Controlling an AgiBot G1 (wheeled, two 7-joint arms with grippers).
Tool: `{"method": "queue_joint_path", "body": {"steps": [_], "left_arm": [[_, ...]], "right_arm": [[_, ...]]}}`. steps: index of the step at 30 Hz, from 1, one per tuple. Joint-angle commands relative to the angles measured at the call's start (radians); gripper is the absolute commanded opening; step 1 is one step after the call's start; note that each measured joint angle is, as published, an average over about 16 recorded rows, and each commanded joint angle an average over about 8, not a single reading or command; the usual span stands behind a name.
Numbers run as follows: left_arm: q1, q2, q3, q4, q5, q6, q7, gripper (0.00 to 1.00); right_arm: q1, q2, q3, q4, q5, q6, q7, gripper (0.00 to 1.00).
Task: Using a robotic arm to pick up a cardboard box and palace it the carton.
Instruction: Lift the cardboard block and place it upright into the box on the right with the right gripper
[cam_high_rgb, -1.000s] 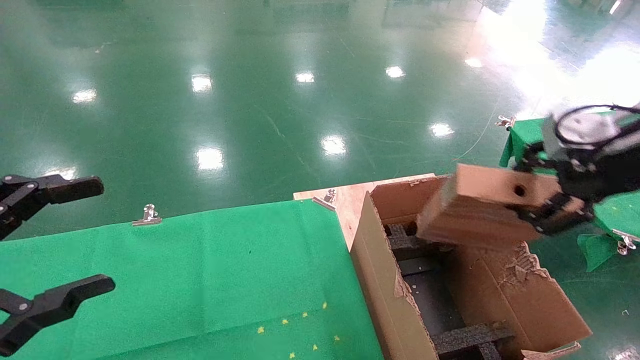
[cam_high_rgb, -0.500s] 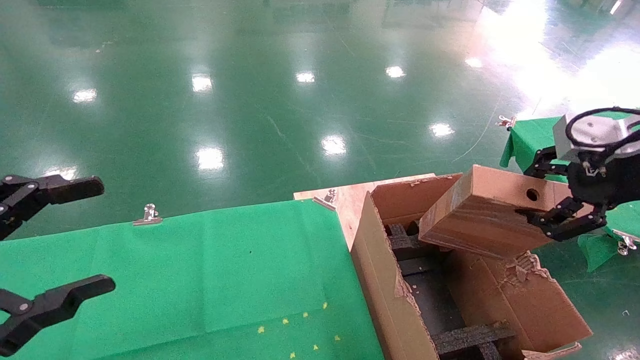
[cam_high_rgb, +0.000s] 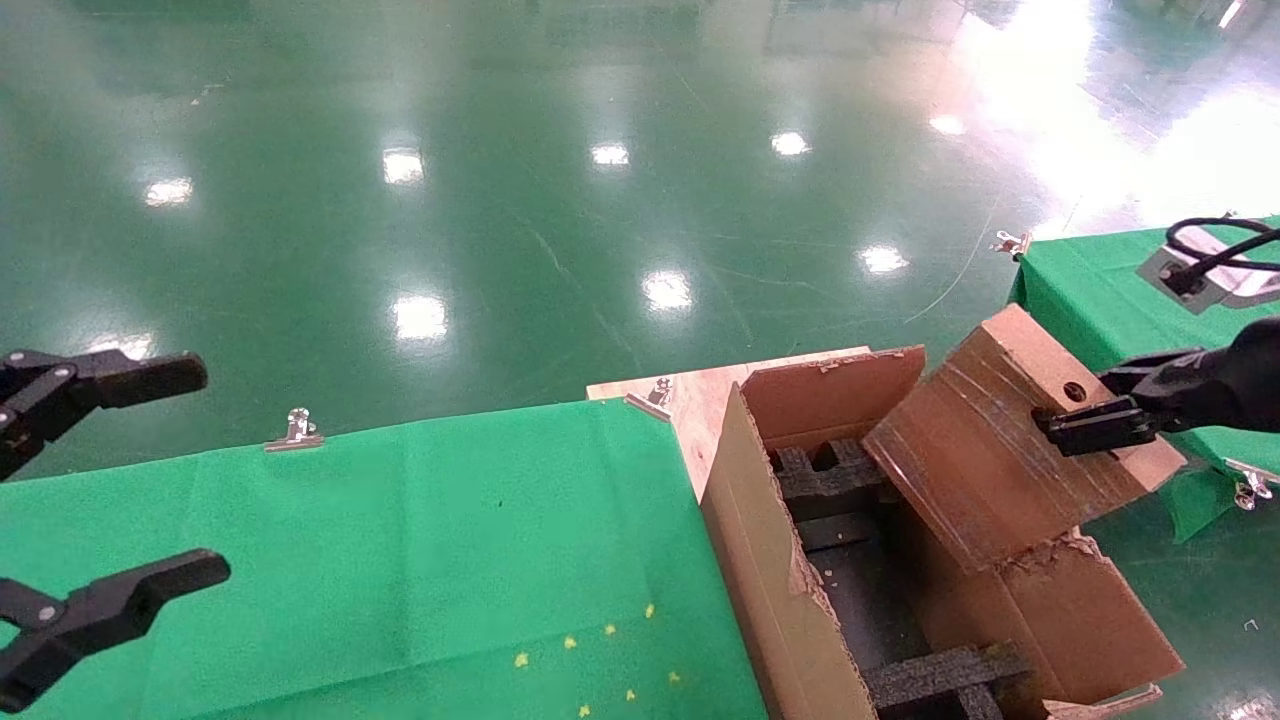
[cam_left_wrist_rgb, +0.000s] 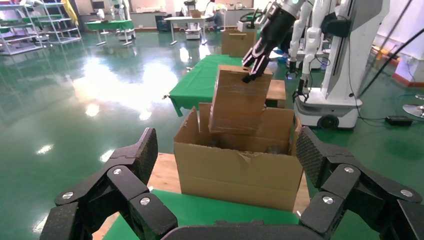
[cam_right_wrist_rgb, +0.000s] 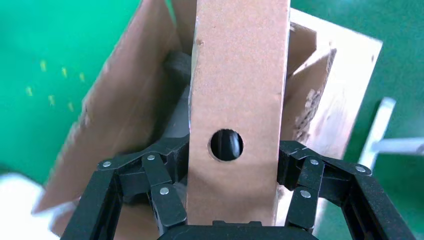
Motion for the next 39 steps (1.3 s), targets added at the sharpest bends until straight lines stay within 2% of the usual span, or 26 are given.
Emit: {"method": "queue_joint_path", "body": {"steps": [1, 6, 12, 16, 26, 39], "left_arm": [[0.0, 0.0, 0.0, 0.0, 0.0, 0.0, 0.0, 1.0], [0.0, 0.0, 0.0, 0.0, 0.0, 0.0, 0.0, 1.0], [0.0, 0.0, 0.0, 0.0, 0.0, 0.0, 0.0, 1.0], [0.0, 0.0, 0.0, 0.0, 0.0, 0.0, 0.0, 1.0], [0.0, 0.0, 0.0, 0.0, 0.0, 0.0, 0.0, 1.0], [0.0, 0.0, 0.0, 0.0, 0.0, 0.0, 0.0, 1.0]], "right_arm": [[-0.011, 0.022, -0.004, 0.012, 0.011, 0.03, 0.068, 0.0], [-0.017, 0.04, -0.009, 0.022, 0.017, 0.059, 0.106, 0.0], [-0.02, 0.036, -0.009, 0.021, 0.018, 0.057, 0.102, 0.0], [-0.041, 0.031, -0.023, 0.026, 0.004, 0.09, 0.135, 0.0], [-0.107, 0.048, -0.085, 0.122, -0.08, 0.232, 0.325, 0.0], [-0.151, 0.053, -0.143, 0.27, -0.195, 0.378, 0.546, 0.0]]}}
